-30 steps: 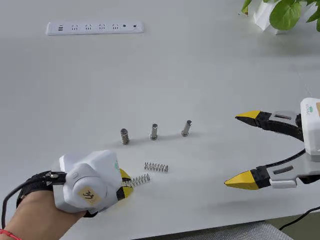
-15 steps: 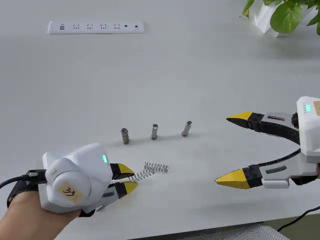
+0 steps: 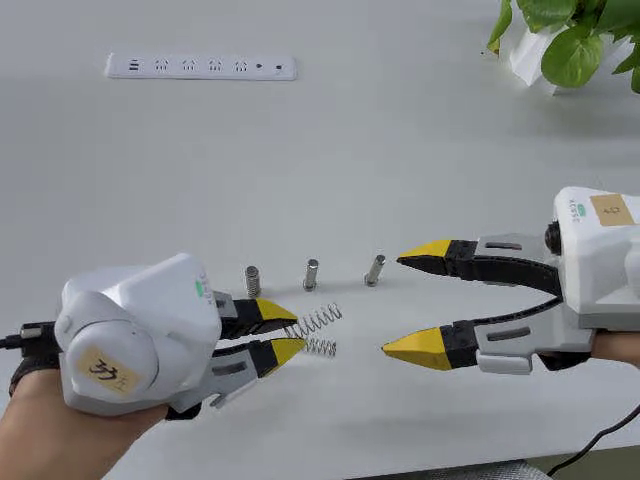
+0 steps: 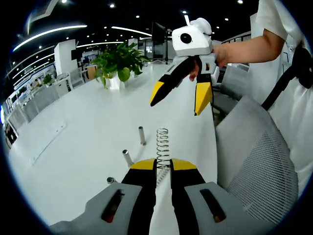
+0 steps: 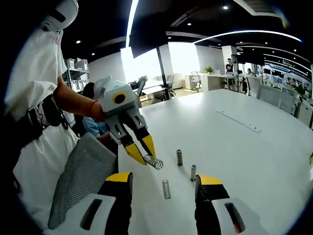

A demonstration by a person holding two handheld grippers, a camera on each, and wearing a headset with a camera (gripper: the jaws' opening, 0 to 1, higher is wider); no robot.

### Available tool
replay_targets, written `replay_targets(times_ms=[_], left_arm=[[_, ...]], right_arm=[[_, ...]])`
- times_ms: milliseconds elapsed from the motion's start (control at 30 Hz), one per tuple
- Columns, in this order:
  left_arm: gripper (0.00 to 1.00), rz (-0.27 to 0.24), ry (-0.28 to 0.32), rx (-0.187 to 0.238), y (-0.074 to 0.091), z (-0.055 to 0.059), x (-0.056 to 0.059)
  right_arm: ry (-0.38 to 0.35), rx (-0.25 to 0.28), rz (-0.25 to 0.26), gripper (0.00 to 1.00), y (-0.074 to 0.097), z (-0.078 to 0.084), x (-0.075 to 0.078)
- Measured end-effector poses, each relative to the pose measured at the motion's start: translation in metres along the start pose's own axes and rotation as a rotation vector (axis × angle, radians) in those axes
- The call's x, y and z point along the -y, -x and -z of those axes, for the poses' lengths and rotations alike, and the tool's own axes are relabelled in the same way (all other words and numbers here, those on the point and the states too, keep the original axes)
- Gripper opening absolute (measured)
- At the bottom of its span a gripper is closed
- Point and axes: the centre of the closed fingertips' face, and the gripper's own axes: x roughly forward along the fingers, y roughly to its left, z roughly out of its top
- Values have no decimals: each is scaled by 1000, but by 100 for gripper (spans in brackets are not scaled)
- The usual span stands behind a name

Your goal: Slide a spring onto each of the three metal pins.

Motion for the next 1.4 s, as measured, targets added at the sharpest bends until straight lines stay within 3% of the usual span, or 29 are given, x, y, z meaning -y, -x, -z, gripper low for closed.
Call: replay_targets(times_ms=[233,733,1100,1400], left_arm=[[7,9,3,54,2,-15,2],[7,27,11,116,4,-30,6],[7,37,7,121,4,-30,9],[7,50,13,119,3,-29,11]], right_arm=[[-45,59,-36,31,-7,-18,-5],[-92,65,-99,11,-12,-23,-17],[-104,66,-112,8,-11,-25,-20],[-74,47,-118,7,-11,-26,-22]])
